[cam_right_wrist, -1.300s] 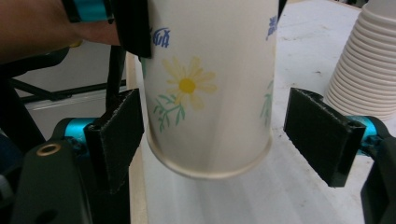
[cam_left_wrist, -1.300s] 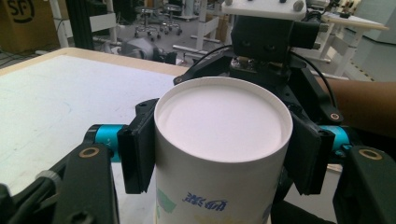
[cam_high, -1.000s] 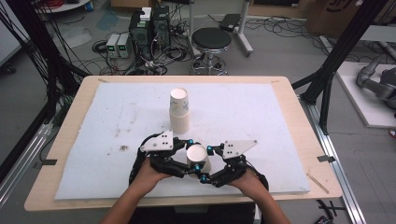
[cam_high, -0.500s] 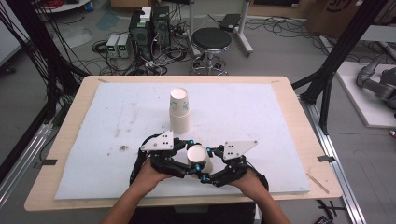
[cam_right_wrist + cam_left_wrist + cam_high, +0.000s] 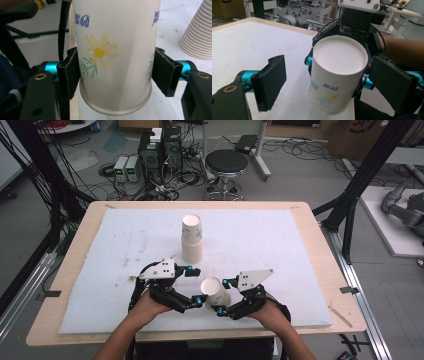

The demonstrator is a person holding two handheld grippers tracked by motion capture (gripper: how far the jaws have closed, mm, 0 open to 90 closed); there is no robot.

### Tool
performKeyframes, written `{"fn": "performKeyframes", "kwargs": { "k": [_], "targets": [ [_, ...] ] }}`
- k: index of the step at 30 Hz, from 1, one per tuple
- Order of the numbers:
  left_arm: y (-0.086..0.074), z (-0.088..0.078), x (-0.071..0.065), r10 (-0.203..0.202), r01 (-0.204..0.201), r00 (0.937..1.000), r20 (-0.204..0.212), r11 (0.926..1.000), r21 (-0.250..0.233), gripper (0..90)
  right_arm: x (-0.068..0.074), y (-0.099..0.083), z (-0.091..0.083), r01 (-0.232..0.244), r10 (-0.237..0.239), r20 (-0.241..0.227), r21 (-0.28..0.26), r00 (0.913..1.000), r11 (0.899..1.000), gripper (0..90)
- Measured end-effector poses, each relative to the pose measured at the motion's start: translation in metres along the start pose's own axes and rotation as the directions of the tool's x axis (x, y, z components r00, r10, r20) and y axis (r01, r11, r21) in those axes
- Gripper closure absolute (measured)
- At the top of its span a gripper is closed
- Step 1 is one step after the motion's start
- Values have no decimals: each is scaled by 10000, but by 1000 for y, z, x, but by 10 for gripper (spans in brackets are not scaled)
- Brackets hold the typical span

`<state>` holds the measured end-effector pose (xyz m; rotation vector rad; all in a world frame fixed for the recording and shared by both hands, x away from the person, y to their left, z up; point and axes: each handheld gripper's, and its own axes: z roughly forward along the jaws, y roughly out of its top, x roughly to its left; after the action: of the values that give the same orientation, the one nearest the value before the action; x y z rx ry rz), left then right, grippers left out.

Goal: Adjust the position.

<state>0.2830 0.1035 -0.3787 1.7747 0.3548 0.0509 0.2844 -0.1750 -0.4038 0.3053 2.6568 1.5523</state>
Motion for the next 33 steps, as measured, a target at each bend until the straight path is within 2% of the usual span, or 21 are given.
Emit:
{"fn": "performKeyframes", "kwargs": {
  "k": [10, 16, 19, 21, 25, 26, 28, 30, 31, 33],
  "targets": [
    [1, -7, 1, 83, -80, 9999, -148, 9997, 235, 143, -8, 15, -5, 386, -391, 48, 691, 9992, 9969, 309],
    [4, -7, 0, 295, -286, 9994, -160, 9981, 538, 143, -9, 23, -3, 783, -785, -37, 1262, 9969, 9889, 309],
    [7, -6, -1, 469, -459, 9989, -84, 9950, 887, 143, -9, 28, 0, 1067, -1057, -153, 1822, 9943, 9775, 309],
    [8, -5, -1, 493, -485, 9988, -64, 9943, 950, 144, -9, 31, 1, 1231, -1214, -206, 2055, 9924, 9709, 309],
    [10, -4, -2, 615, -612, 9981, 18, 9898, 1290, 144, -9, 34, 3, 1384, -1364, -247, 2233, 9904, 9649, 308],
    [11, -4, -2, 642, -641, 9979, 32, 9882, 1392, 144, -8, 35, 5, 1468, -1438, -296, 2380, 9892, 9601, 309],
    [12, -1, -2, 785, -797, 9968, 140, 9809, 1774, 145, -7, 36, 6, 1550, -1509, -359, 2541, 9879, 9547, 309],
    [12, -1, -2, 815, -828, 9966, 149, 9787, 1879, 146, -7, 36, 7, 1599, -1537, -440, 2589, 9871, 9526, 309],
    [13, 1, -1, 882, -899, 9960, 175, 9749, 2038, 146, -7, 37, 8, 1666, -1608, -437, 2634, 9860, 9502, 309],
    [14, 2, -1, 908, -939, 9956, 244, 9716, 2170, 147, -5, 40, 10, 1818, -1754, -481, 2922, 9833, 9389, 309]
  ]
}}
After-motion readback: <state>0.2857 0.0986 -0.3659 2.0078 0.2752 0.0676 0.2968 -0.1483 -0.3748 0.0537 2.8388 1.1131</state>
